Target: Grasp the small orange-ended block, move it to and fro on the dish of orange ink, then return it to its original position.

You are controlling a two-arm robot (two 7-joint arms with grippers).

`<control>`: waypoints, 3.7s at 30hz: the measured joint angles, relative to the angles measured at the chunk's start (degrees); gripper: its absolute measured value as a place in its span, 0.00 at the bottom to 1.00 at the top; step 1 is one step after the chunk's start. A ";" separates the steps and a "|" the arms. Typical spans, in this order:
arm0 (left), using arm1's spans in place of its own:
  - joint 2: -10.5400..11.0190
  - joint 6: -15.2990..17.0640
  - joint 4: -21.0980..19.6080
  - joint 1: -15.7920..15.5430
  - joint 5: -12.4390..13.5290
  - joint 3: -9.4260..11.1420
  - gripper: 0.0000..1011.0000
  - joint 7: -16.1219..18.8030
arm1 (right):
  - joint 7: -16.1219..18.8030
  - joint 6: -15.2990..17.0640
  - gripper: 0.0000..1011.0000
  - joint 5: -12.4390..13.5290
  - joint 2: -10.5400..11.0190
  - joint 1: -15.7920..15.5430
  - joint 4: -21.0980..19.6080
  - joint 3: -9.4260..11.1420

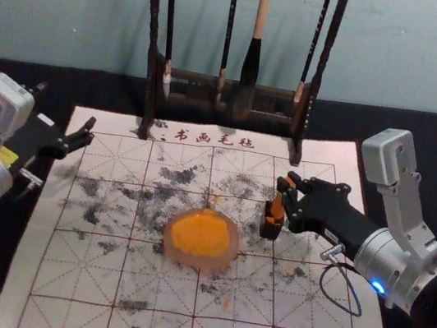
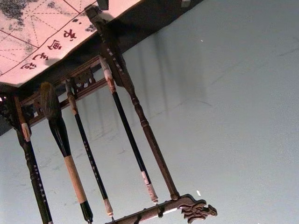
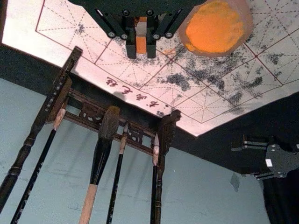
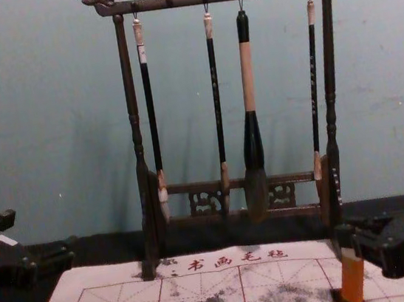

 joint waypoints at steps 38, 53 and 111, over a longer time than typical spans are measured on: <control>0.00 0.00 0.00 0.00 0.00 0.00 0.99 0.00 | 1.36 0.13 0.11 -3.52 -3.81 -0.15 4.82 0.67; 0.00 0.00 0.00 0.00 0.00 0.00 0.99 0.00 | 1.23 -0.36 0.11 -4.02 -4.14 -0.26 5.04 0.81; 0.00 0.00 0.00 0.00 0.00 0.00 0.99 0.00 | -13.59 -15.73 0.99 -16.23 -9.56 -3.68 12.11 6.50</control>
